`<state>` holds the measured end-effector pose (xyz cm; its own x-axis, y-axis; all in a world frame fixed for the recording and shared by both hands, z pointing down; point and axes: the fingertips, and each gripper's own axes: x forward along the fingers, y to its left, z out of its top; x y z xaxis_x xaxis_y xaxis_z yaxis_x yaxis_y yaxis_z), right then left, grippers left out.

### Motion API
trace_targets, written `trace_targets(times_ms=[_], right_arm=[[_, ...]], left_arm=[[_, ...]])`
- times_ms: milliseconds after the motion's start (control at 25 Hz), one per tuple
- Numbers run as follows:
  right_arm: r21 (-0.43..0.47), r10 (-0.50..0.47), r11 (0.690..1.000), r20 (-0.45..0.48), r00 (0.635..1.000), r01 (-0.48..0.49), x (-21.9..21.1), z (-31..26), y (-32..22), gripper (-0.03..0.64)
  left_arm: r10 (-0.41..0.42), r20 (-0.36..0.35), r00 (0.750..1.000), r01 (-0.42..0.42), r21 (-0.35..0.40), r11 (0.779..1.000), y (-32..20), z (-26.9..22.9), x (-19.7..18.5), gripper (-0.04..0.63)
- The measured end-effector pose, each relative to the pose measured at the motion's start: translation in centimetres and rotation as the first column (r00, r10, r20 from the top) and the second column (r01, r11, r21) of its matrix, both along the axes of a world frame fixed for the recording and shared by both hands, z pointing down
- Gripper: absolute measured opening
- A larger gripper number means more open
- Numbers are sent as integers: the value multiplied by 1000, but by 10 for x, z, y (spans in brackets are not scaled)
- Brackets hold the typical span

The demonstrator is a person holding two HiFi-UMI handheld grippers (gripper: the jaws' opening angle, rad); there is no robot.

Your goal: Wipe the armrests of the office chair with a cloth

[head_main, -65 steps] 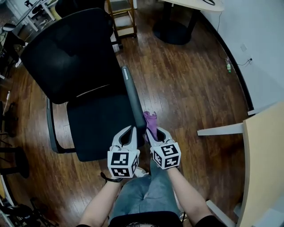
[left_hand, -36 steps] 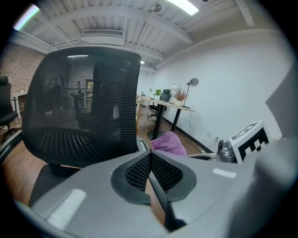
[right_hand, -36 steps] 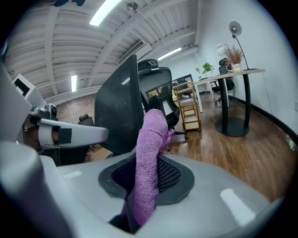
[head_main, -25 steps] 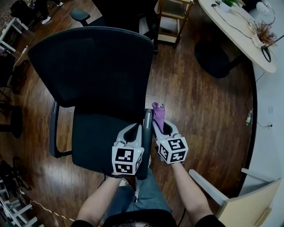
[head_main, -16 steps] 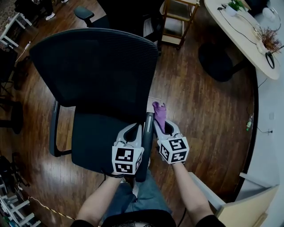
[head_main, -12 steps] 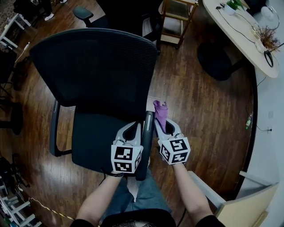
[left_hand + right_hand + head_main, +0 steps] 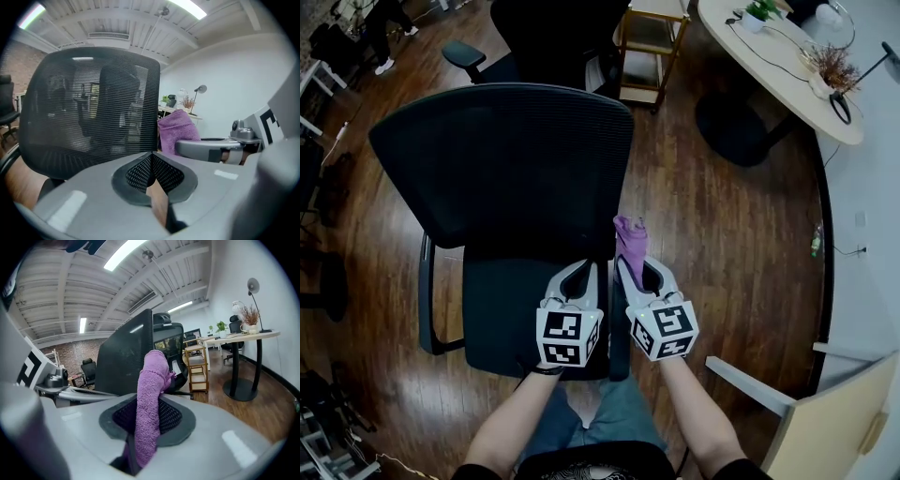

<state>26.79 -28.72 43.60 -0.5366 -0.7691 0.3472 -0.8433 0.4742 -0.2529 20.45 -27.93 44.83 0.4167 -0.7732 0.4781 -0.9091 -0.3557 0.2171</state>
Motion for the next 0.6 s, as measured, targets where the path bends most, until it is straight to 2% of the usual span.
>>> trace_targets(times_ms=[200, 400, 520, 600], right_arm=[[0, 78, 997, 15, 997, -78, -40, -8, 11, 75], [-13, 172, 985, 40, 984, -172, -79, -3, 14, 75], [-25, 235, 972, 51, 971, -234, -90, 6, 12, 75], [-42, 303, 953, 65, 951, -301, -90, 15, 11, 75]], left_arm=[[98, -5, 995, -98, -7, 995, 8, -2, -25, 4], [197, 7, 980, -197, 1, 980, 11, -3, -57, 4], [227, 14, 974, -227, 1, 974, 6, 0, -73, 3], [239, 13, 971, -239, -2, 971, 1, 3, -79, 3]])
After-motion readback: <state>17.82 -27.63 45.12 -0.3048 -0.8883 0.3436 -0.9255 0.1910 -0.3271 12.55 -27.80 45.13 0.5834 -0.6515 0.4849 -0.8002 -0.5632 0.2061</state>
